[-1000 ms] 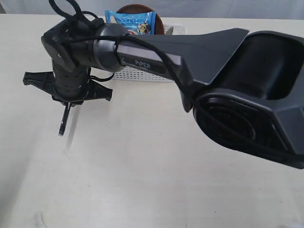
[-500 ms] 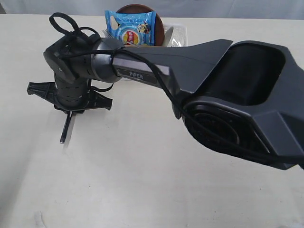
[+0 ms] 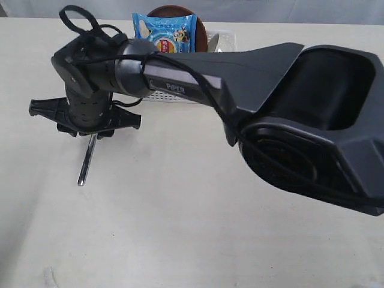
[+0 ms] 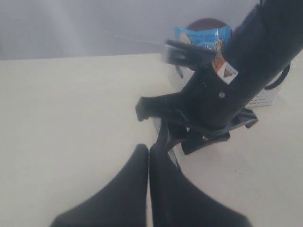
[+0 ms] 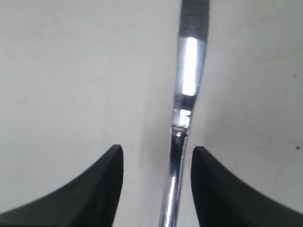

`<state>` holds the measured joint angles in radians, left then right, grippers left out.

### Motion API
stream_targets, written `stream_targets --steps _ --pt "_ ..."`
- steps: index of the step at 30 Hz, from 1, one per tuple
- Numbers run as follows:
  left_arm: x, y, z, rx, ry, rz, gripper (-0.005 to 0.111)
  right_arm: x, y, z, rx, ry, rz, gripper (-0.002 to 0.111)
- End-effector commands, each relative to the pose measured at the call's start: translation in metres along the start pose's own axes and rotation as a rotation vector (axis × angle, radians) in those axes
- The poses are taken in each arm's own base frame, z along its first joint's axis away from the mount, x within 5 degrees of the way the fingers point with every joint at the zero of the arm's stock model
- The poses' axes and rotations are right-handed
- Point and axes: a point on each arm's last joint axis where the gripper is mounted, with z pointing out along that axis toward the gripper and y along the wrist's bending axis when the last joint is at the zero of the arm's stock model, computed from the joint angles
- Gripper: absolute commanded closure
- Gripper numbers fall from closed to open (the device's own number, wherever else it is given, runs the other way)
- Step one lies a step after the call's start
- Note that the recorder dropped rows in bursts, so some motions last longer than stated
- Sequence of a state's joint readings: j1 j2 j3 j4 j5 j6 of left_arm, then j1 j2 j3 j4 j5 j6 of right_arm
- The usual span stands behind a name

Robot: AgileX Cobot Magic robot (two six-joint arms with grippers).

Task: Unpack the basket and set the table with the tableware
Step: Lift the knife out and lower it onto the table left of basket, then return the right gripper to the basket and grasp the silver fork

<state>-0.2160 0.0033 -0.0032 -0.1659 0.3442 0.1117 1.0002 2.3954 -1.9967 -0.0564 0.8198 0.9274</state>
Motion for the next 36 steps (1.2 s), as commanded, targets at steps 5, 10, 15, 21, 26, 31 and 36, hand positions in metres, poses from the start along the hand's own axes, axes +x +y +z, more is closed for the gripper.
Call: stream_targets --steps 5,10,15,21,26,31,36 --pt "0.001 0.000 0.000 0.005 -0.001 0.003 0.107 -0.039 0.003 -0.127 -0.067 -0.176 -0.489 0.064" --pt "0.001 0.000 0.000 0.005 -0.001 0.003 0.107 -0.081 -0.042 -0.159 0.016 -0.206 -0.569 0.065" --pt "0.001 0.000 0.000 0.005 -0.001 0.003 0.107 -0.118 -0.100 -0.147 0.069 -0.129 -0.669 0.065" --pt "0.001 0.000 0.000 0.005 -0.001 0.000 0.107 -0.147 -0.149 -0.111 -0.003 -0.097 -0.696 0.065" --pt "0.001 0.000 0.000 0.005 -0.001 0.000 0.107 -0.151 -0.160 -0.080 -0.091 -0.080 -0.750 0.065" --pt "0.001 0.000 0.000 0.005 -0.001 0.000 0.107 -0.153 -0.161 -0.066 -0.080 -0.112 -0.764 0.065" --pt "0.001 0.000 0.000 0.005 -0.001 0.000 0.107 -0.150 -0.163 -0.053 -0.084 -0.090 -0.770 0.065"
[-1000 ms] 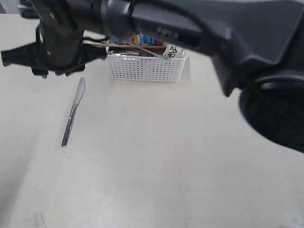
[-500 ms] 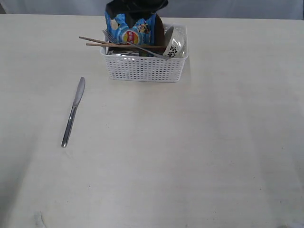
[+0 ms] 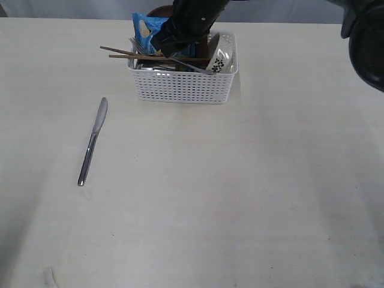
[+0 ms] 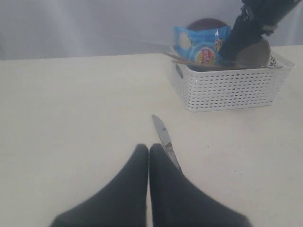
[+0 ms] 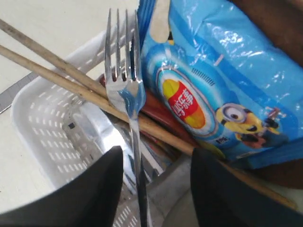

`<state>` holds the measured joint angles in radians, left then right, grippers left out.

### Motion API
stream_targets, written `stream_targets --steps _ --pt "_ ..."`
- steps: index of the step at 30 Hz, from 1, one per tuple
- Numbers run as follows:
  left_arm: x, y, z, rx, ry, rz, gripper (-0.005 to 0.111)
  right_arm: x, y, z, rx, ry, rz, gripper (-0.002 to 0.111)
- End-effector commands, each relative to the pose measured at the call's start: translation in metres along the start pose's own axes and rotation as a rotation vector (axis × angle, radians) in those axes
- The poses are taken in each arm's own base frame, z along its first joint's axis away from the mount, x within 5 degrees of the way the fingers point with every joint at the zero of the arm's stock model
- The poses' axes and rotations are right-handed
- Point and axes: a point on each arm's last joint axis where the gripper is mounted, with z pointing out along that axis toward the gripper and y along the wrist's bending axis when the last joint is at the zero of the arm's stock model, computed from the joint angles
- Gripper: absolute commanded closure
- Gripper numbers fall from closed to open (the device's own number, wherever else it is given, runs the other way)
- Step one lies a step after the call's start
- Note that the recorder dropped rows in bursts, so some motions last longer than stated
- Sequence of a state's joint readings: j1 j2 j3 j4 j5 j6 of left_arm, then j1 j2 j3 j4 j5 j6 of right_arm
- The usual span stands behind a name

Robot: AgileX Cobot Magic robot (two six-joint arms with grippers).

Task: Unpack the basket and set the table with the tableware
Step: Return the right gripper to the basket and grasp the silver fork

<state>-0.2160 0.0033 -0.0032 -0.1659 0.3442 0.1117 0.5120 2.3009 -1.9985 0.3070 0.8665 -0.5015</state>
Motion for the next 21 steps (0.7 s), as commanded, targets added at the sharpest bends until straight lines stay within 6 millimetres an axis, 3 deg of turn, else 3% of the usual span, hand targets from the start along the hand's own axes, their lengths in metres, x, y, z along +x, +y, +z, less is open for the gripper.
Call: stream_targets --steps 1,5,9,13,21 --pt "0.001 0.000 0.000 0.005 -0.001 0.000 0.107 0.003 0.000 0.009 -0.009 0.004 -0.007 0.065" --pt "0.001 0.000 0.000 0.005 -0.001 0.000 0.107 0.008 0.000 0.019 -0.022 0.030 0.001 0.070" --pt "0.001 0.000 0.000 0.005 -0.001 0.000 0.107 0.008 0.000 0.019 -0.021 0.027 -0.027 0.104" --pt "0.001 0.000 0.000 0.005 -0.001 0.002 0.107 -0.005 0.001 -0.004 0.004 -0.036 -0.043 0.108" --pt "0.001 0.000 0.000 0.005 -0.001 0.002 0.107 -0.032 0.013 -0.085 0.051 -0.186 -0.070 0.108"
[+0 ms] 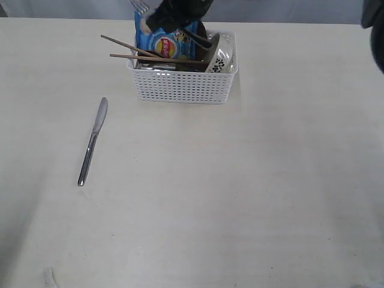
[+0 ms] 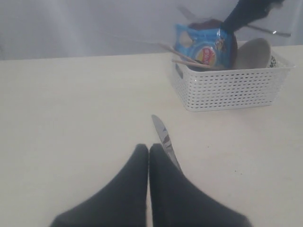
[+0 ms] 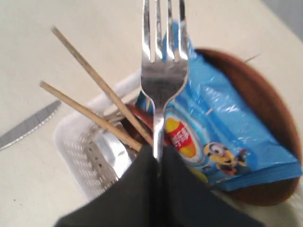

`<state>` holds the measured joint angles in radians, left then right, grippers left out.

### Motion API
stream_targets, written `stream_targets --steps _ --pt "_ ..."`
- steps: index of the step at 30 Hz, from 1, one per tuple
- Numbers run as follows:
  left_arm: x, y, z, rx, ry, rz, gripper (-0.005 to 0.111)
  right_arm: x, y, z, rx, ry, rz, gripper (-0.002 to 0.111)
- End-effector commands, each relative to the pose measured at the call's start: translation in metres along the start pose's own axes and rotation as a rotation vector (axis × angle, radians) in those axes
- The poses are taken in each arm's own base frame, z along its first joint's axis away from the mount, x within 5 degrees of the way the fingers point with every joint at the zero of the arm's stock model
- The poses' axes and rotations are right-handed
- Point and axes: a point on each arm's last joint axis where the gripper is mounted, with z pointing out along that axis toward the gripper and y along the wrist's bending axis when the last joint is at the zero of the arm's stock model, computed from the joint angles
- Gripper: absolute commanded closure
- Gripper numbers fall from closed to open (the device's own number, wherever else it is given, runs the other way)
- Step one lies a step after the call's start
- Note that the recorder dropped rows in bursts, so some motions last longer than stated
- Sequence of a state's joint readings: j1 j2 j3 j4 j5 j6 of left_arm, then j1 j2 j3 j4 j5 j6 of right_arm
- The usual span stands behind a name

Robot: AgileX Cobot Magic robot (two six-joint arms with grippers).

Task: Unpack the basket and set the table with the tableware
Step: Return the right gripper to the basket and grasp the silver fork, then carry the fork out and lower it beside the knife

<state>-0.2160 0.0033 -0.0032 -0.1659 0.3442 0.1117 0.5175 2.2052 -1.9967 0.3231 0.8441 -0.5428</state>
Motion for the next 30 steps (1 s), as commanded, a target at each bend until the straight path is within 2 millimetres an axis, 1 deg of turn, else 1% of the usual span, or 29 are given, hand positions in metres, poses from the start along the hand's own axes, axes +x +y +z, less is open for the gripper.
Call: stream_targets --steps 1,3,5,8,10,13,18,20,21,23,24,25,26,30 --pt "0.001 0.000 0.000 0.005 -0.001 0.002 0.107 -0.018 0.004 -0.047 0.024 -0.077 0.000 0.108" --pt "0.001 0.000 0.000 0.005 -0.001 0.002 0.107 -0.020 0.012 -0.060 -0.013 -0.062 0.084 0.108" --pt "0.001 0.000 0.000 0.005 -0.001 0.002 0.107 -0.018 0.021 -0.065 -0.057 -0.017 0.158 0.108" --pt "0.001 0.000 0.000 0.005 -0.001 0.002 0.107 -0.015 0.039 -0.061 -0.089 0.034 0.327 0.108" --pt "0.001 0.000 0.000 0.005 -0.001 0.002 0.107 -0.009 0.055 -0.052 -0.104 0.056 0.433 0.108" --pt "0.001 0.000 0.000 0.005 -0.001 0.002 0.107 0.001 0.090 -0.035 -0.119 0.058 0.519 0.108" --pt "0.001 0.000 0.000 0.005 -0.001 0.002 0.107 0.027 0.162 -0.004 -0.160 0.037 0.588 0.108" --pt "0.001 0.000 0.000 0.005 -0.001 0.000 0.107 0.040 0.181 0.010 -0.161 0.040 0.636 0.108" --pt "0.001 0.000 0.000 0.005 -0.001 0.000 0.107 0.046 0.186 0.017 -0.158 0.042 0.675 0.108" --pt "0.001 0.000 0.000 0.005 -0.001 0.000 0.107 0.056 0.191 0.030 -0.147 0.051 0.773 0.108" --pt "0.001 0.000 0.000 0.005 -0.001 0.000 0.107 0.063 0.190 0.045 -0.132 0.056 0.827 0.108" --pt "0.001 0.000 0.000 0.005 -0.001 0.000 0.107 0.066 0.190 0.050 -0.126 0.058 0.844 0.108" --pt "0.001 0.000 0.000 0.005 -0.001 0.000 0.107 0.071 0.189 0.062 -0.115 0.057 0.881 0.108" --pt "0.001 0.000 0.000 0.005 -0.001 0.000 0.107 0.085 0.195 0.084 -0.098 0.090 0.909 0.108"
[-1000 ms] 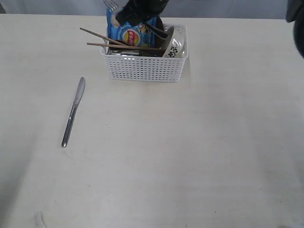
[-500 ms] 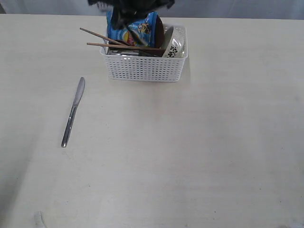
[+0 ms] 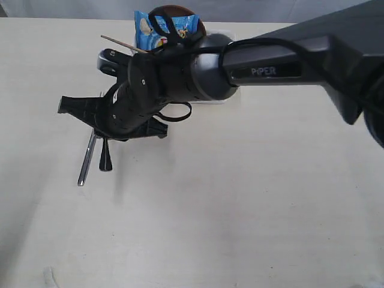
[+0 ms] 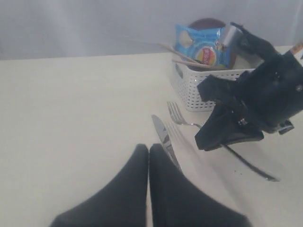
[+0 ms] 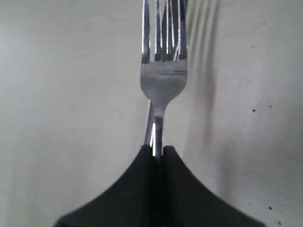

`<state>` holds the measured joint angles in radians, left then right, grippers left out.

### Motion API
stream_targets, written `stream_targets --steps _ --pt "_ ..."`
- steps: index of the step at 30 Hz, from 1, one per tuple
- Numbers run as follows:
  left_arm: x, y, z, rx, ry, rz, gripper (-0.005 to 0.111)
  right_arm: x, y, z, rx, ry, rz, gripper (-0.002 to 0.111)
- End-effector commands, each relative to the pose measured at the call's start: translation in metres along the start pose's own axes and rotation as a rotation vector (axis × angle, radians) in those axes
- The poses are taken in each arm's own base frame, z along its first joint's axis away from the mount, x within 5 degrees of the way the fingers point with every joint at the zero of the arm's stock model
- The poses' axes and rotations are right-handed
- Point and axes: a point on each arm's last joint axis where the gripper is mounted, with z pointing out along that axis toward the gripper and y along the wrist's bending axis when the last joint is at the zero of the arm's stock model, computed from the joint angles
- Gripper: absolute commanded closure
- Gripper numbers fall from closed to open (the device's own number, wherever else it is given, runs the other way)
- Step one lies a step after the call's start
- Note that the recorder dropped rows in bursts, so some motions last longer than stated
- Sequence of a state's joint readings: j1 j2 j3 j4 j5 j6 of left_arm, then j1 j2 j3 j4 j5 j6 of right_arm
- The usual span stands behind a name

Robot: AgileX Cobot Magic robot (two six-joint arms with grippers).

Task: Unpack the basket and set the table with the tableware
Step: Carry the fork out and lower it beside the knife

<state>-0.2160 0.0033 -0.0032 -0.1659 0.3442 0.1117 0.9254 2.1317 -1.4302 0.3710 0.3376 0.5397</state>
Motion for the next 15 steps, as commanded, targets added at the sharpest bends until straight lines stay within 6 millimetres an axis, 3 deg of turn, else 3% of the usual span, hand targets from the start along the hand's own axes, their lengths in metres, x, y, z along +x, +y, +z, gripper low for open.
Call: stream_targets --steps 1,5,10,15 --pt "0.001 0.000 0.000 0.005 -0.001 0.000 0.107 0.005 -0.004 0.014 0.007 -0.006 0.027 0.108" --pt "0.001 0.000 0.000 0.005 -0.001 0.000 0.107 0.001 -0.005 0.015 0.011 -0.066 0.040 0.108" --pt "0.001 0.000 0.000 0.005 -0.001 0.002 0.107 0.005 -0.016 0.014 0.145 -0.028 -0.003 0.108" --pt "0.001 0.000 0.000 0.005 -0.001 0.002 0.107 0.019 -0.005 0.016 0.137 -0.009 -0.036 0.108"
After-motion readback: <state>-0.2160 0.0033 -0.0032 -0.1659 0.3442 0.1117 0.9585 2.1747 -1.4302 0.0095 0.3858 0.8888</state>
